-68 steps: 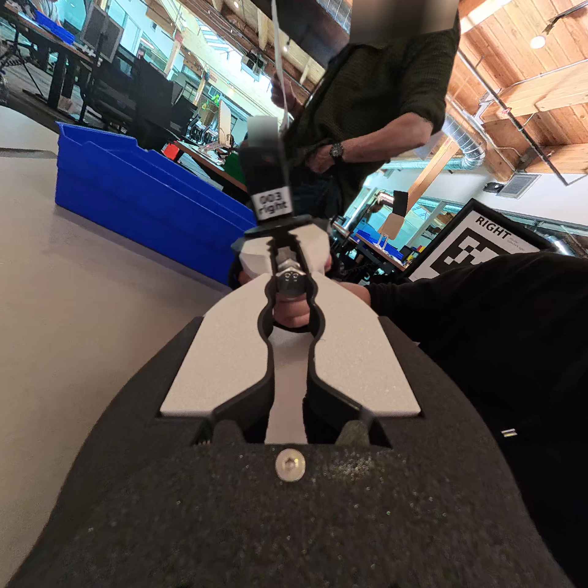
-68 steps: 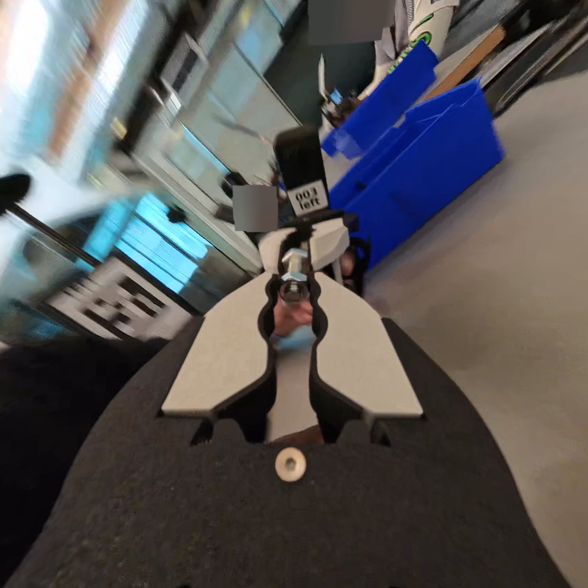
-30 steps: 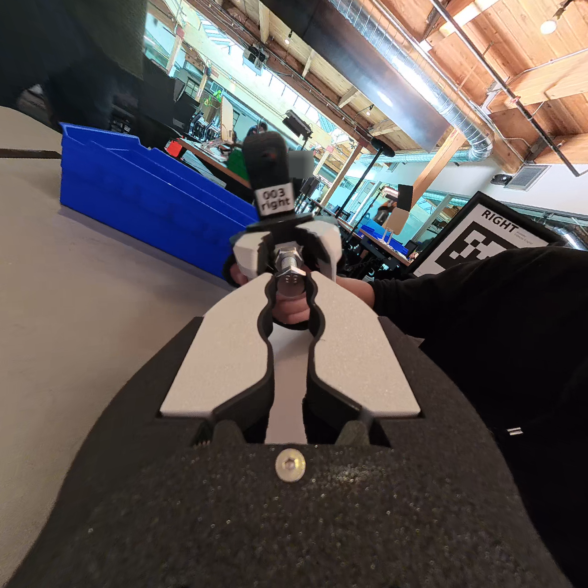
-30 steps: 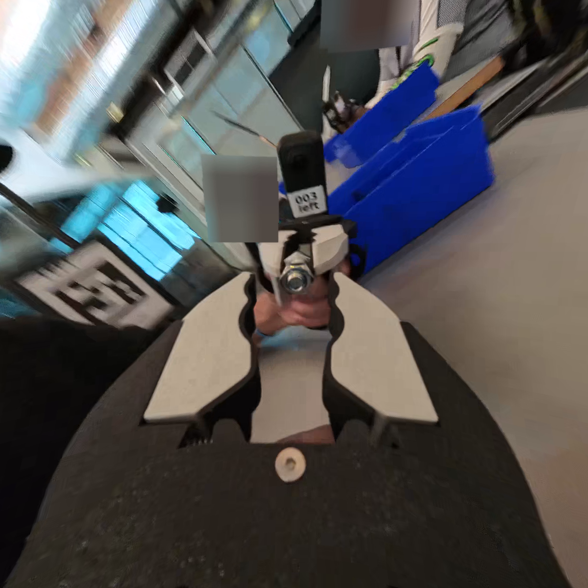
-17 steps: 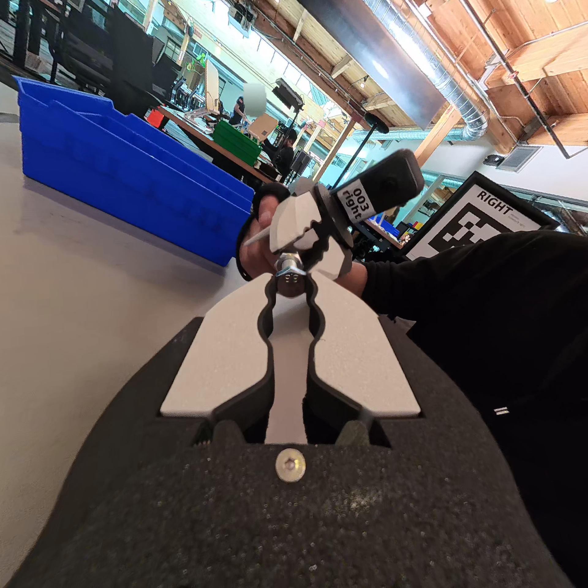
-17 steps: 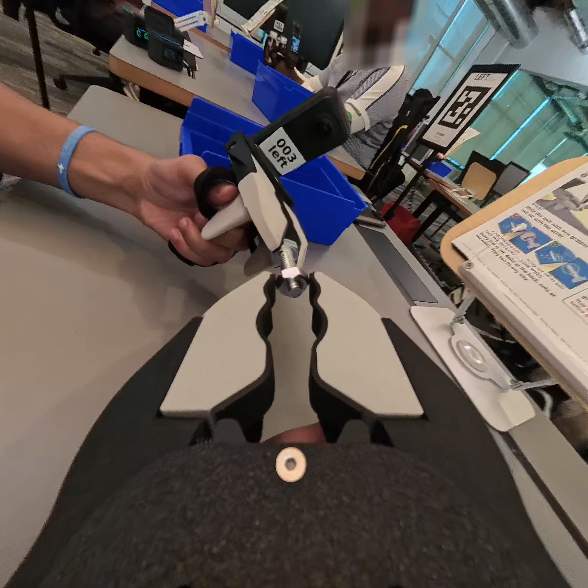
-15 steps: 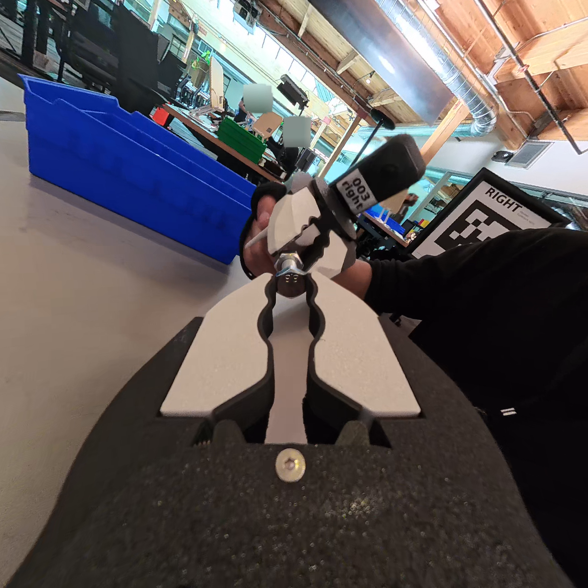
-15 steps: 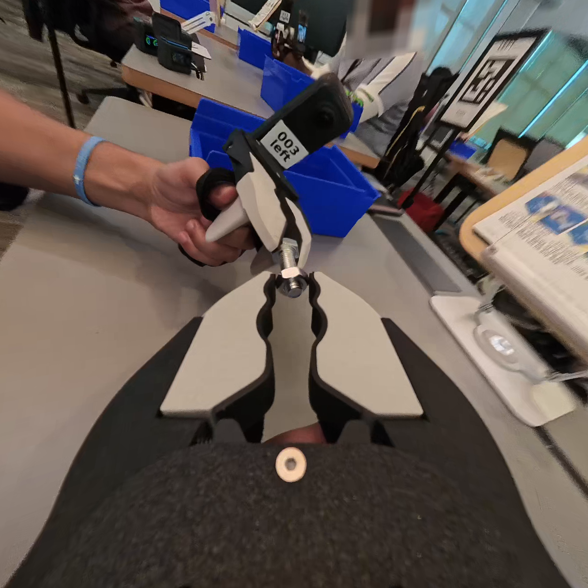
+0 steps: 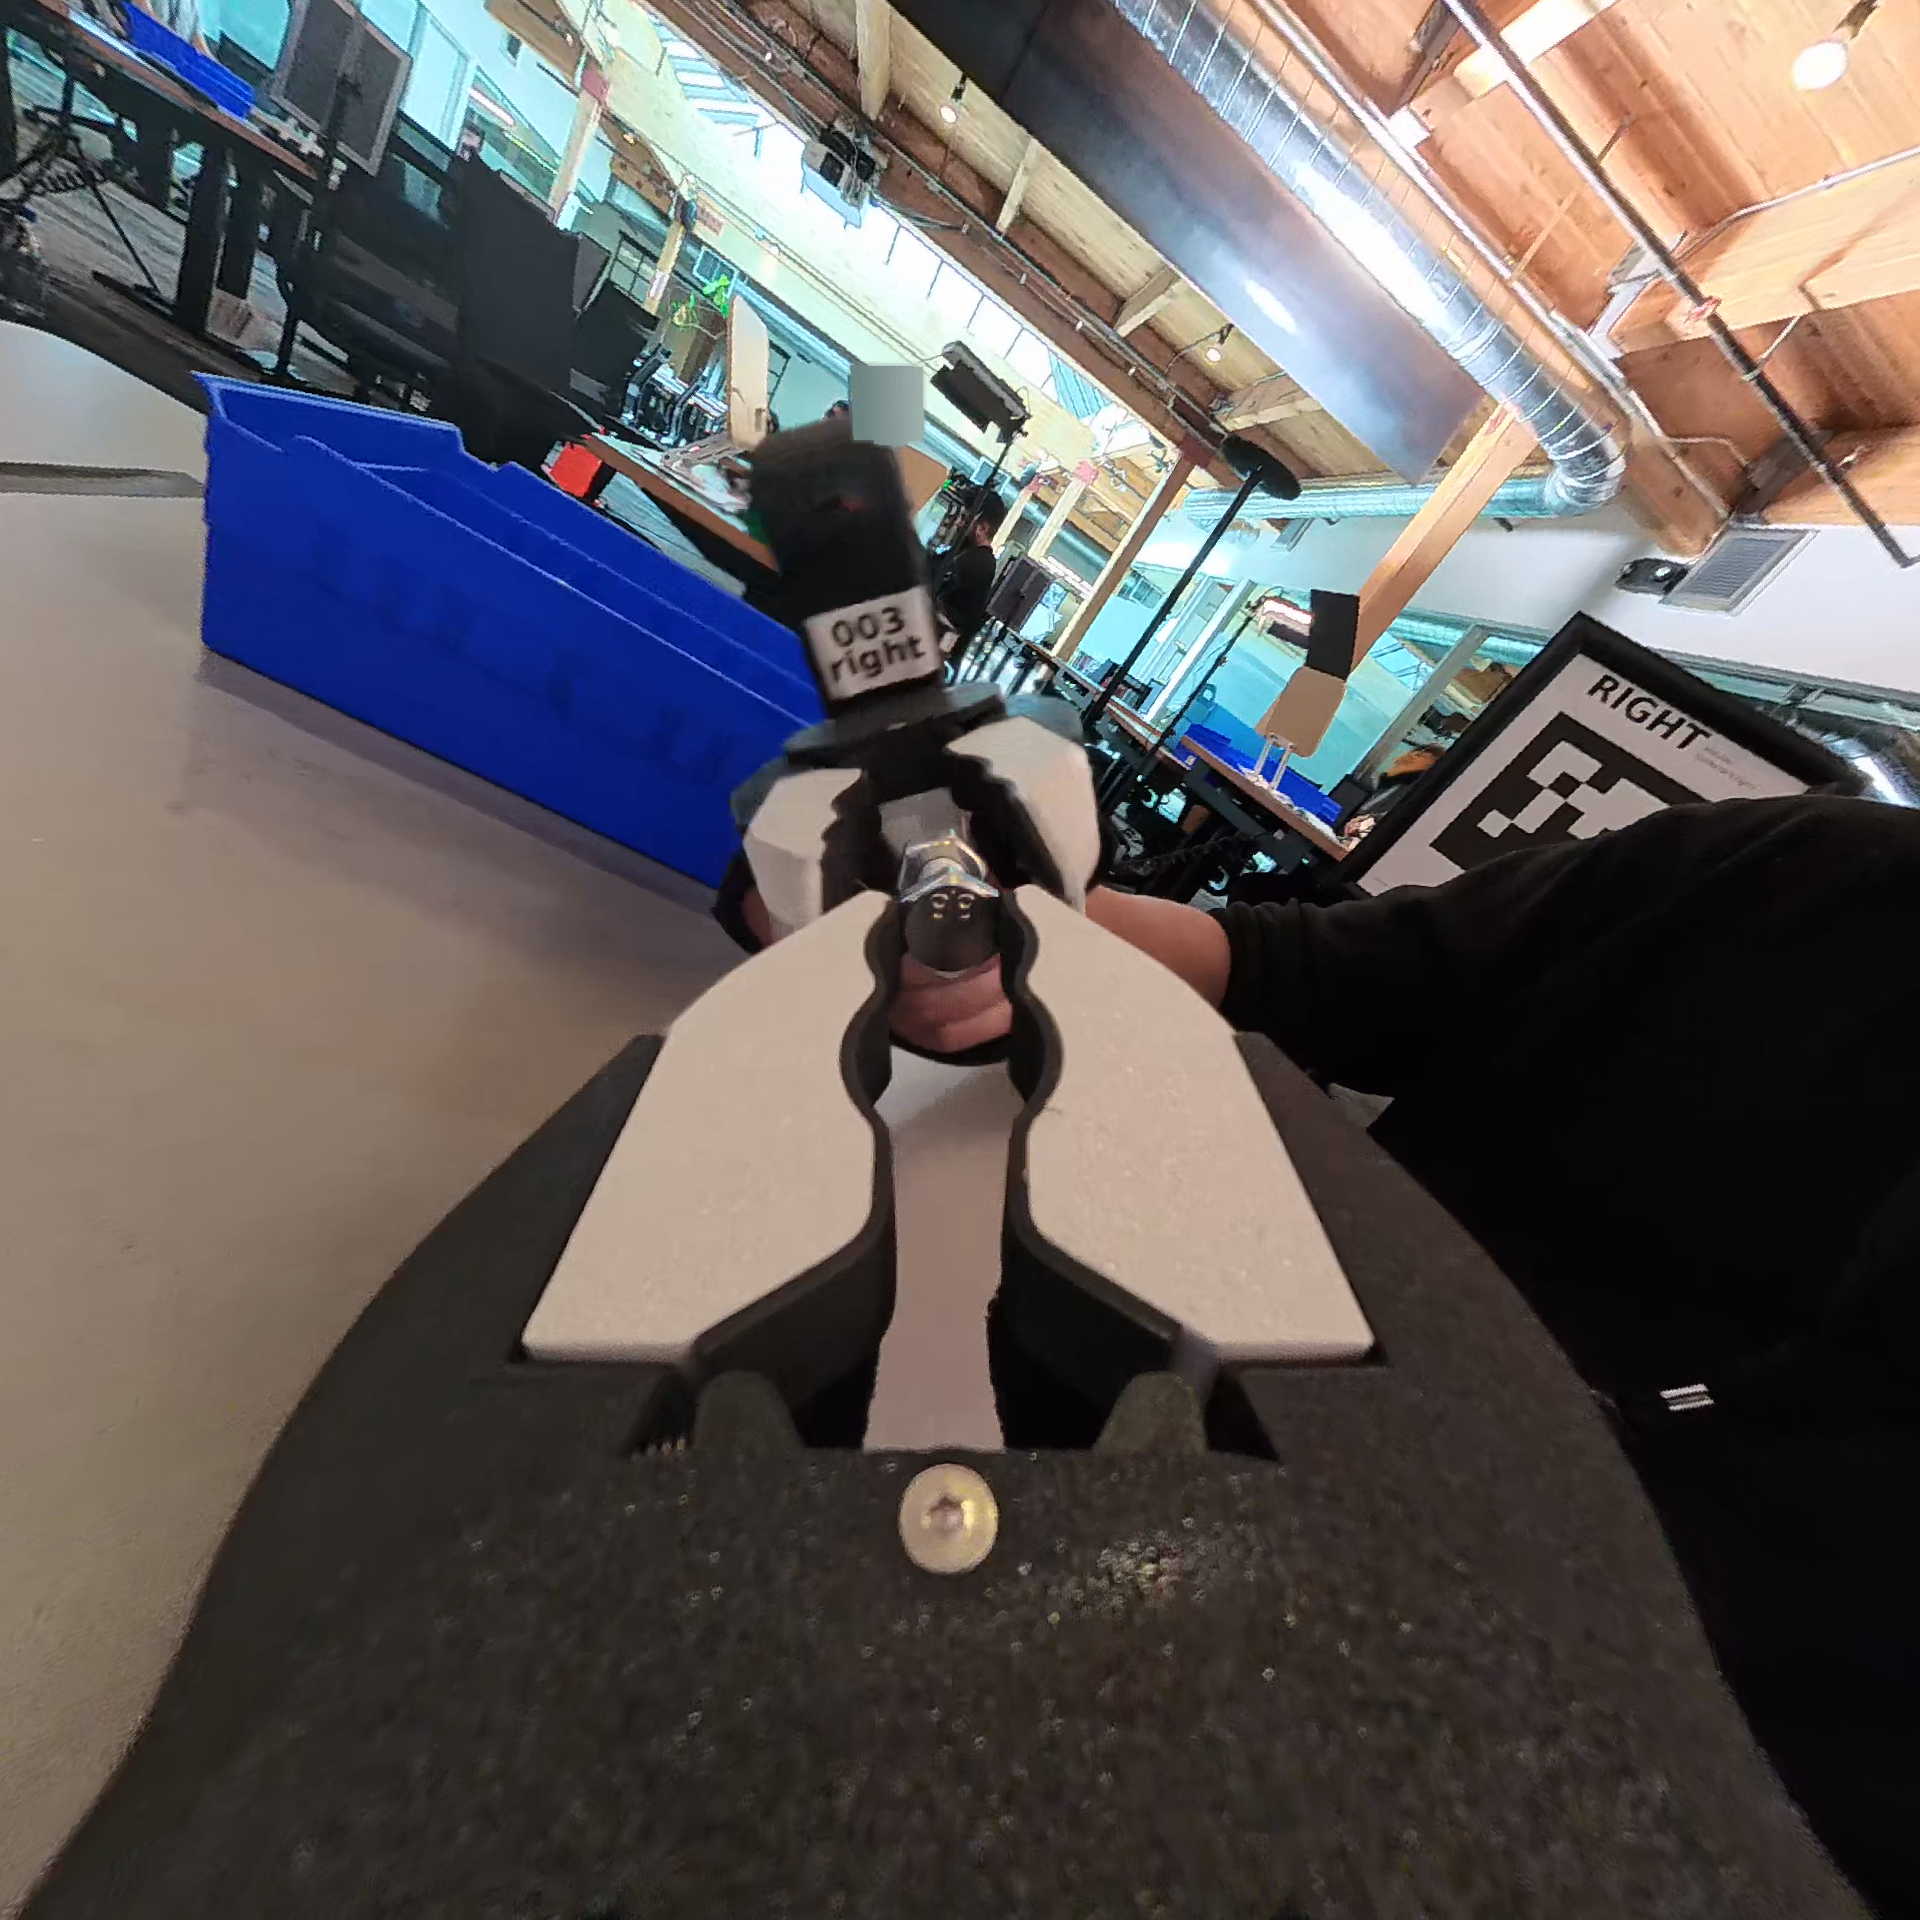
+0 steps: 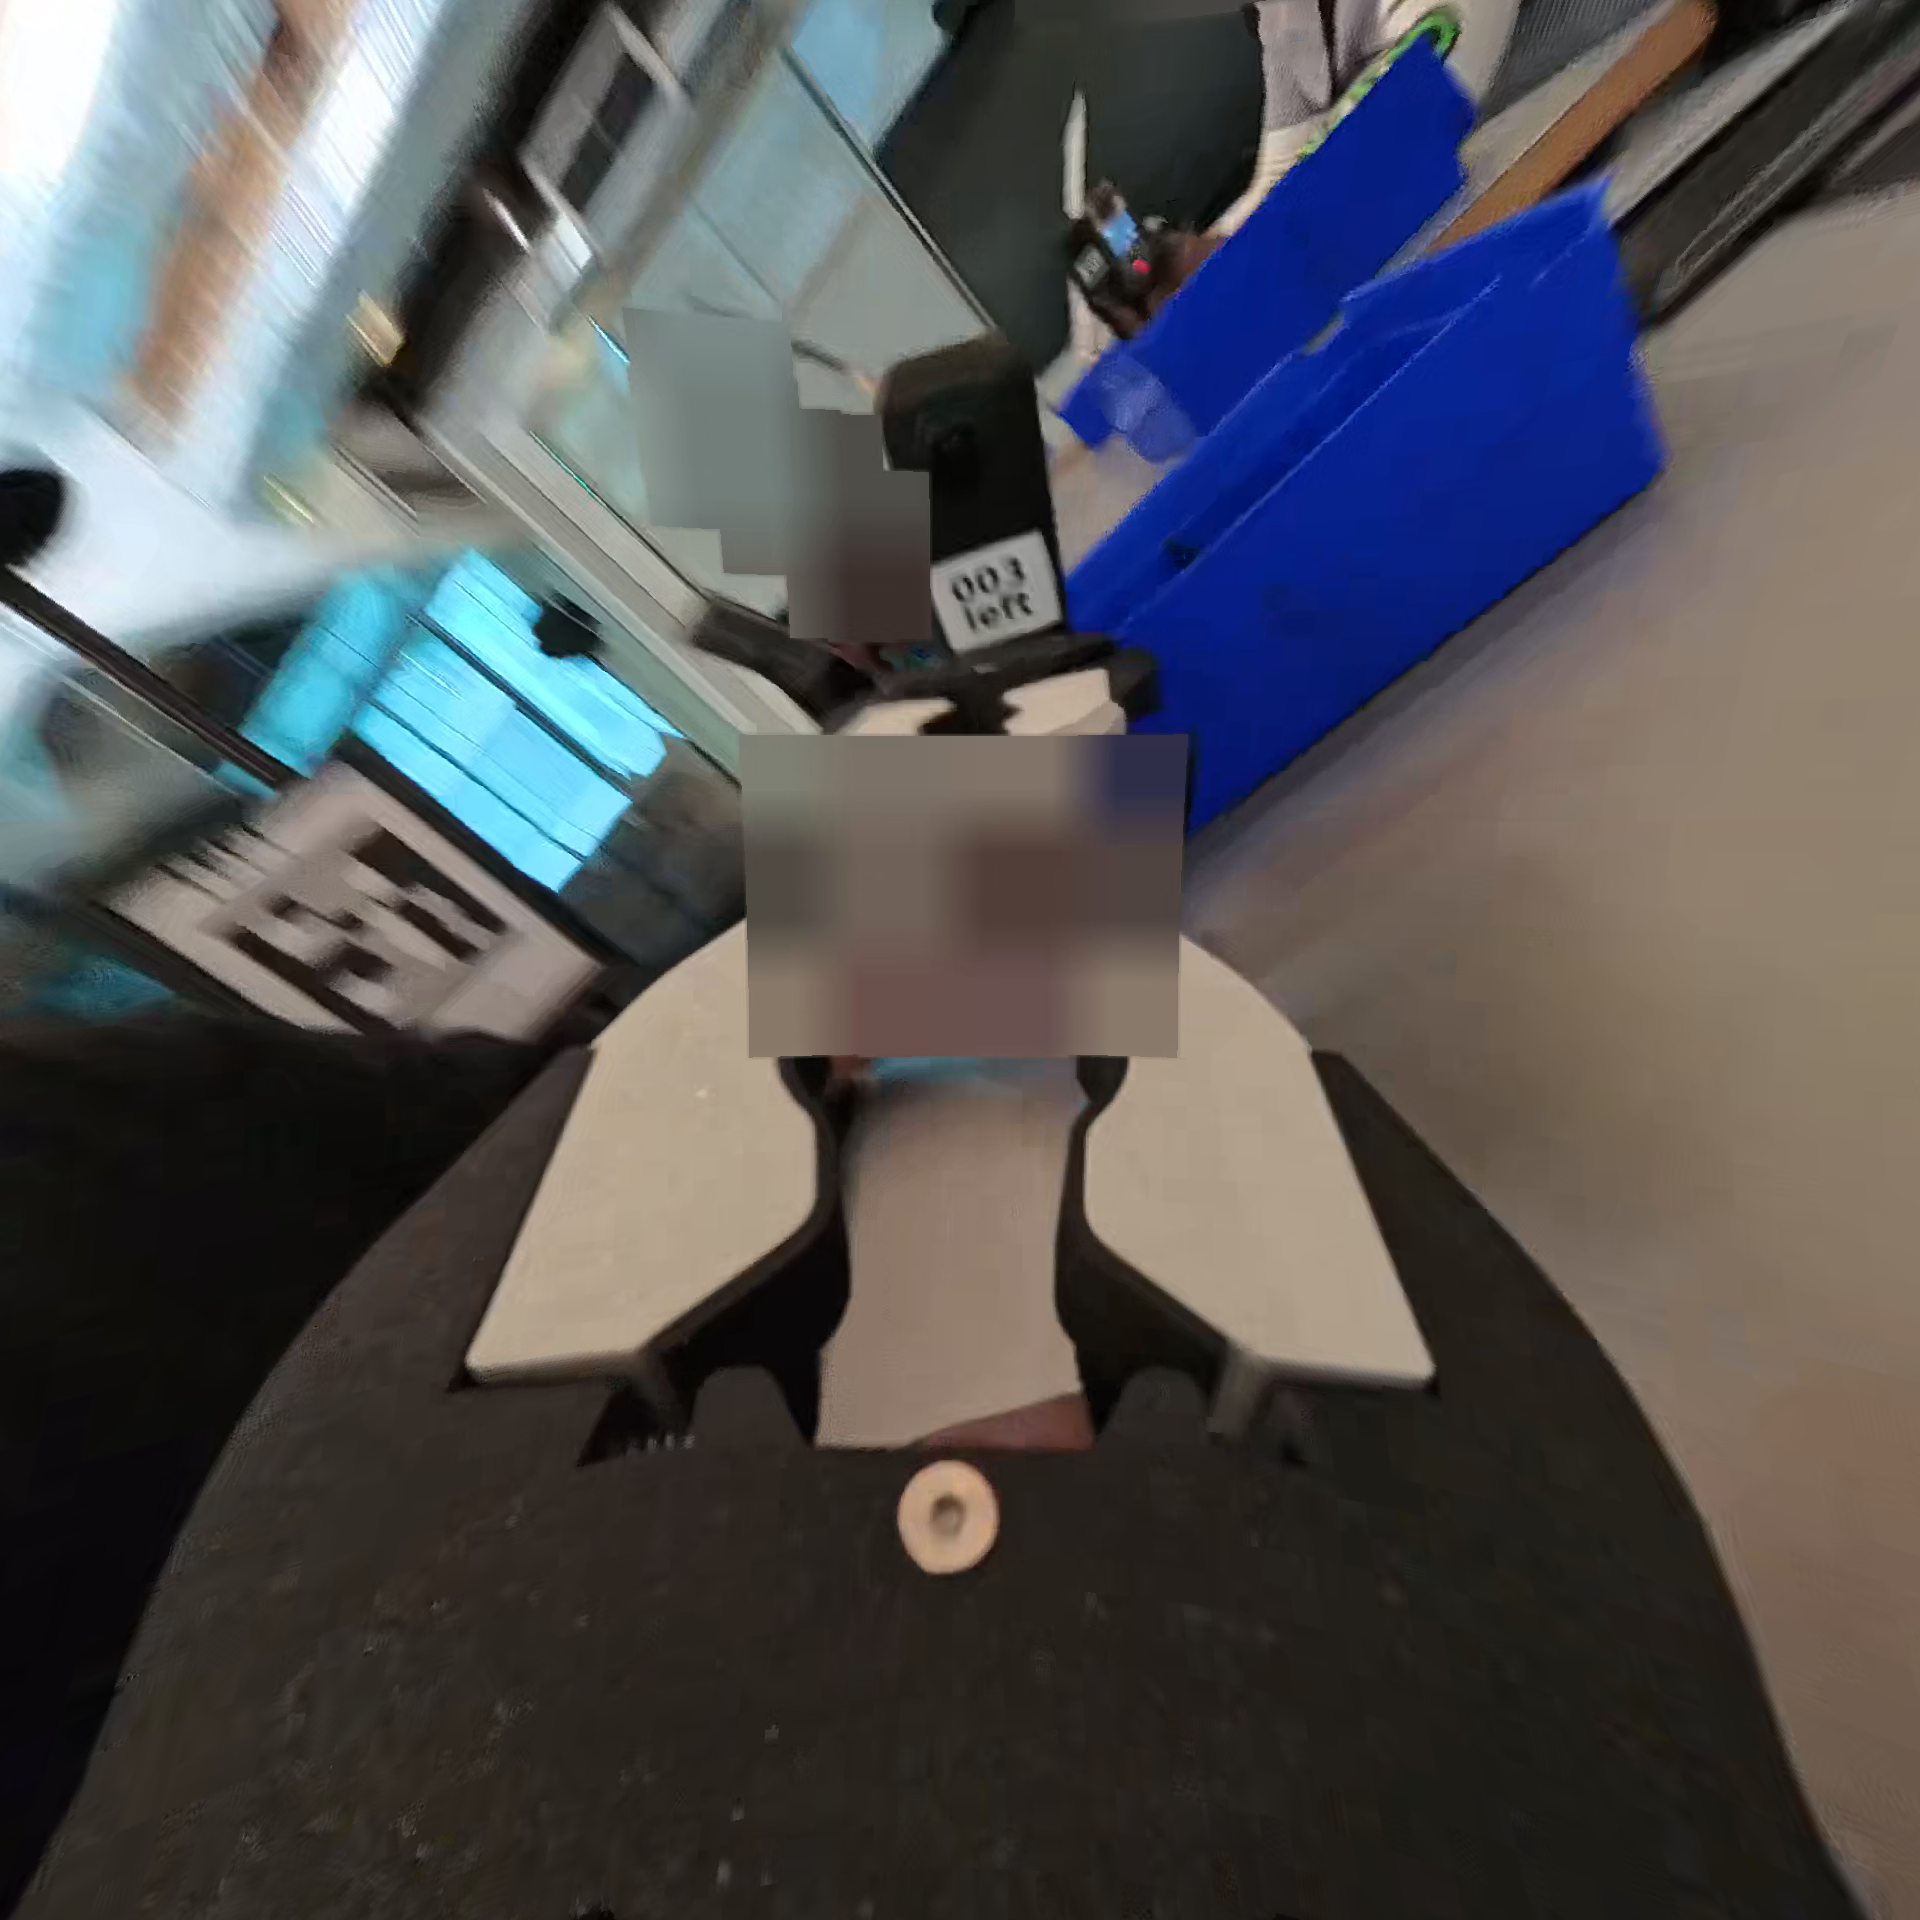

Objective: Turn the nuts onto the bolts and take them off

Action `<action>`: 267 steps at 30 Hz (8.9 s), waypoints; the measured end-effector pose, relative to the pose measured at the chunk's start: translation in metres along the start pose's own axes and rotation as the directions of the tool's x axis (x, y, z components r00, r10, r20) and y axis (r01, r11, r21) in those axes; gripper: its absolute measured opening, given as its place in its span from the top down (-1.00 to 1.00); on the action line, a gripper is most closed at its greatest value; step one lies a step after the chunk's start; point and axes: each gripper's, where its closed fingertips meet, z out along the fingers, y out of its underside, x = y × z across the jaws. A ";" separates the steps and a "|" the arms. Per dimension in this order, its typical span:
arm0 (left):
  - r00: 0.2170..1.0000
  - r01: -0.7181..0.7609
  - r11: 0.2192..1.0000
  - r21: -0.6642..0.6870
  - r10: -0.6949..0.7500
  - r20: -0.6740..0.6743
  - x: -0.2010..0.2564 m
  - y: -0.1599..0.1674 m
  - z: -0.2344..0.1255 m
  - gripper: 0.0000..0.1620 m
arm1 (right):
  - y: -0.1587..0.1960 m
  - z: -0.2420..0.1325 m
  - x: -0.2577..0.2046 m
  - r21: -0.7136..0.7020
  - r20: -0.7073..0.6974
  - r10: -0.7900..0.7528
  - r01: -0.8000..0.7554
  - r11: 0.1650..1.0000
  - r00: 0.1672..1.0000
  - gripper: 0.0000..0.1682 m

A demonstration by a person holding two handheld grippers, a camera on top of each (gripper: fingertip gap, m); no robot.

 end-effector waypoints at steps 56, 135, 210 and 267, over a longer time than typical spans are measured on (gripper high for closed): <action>0.995 0.043 0.997 0.067 -0.049 0.088 0.017 -0.003 -0.007 0.37 | -0.010 -0.033 -0.019 -0.116 -0.287 -0.537 0.528 0.841 0.793 0.79; 0.411 0.583 0.643 -0.496 0.293 0.863 -0.180 -0.026 -0.320 0.66 | 0.066 -0.280 -0.003 -0.330 -0.906 -0.418 0.502 0.799 0.070 0.73; 0.263 0.887 0.342 -0.309 0.174 0.949 -0.042 0.083 -0.332 0.34 | 0.069 -0.246 -0.011 -0.347 -0.858 -0.488 0.518 0.782 0.160 0.76; 0.368 0.767 0.551 -0.328 0.042 0.929 -0.023 0.028 -0.306 0.80 | 0.072 -0.256 -0.018 -0.486 -0.815 -0.579 0.499 0.717 0.038 0.76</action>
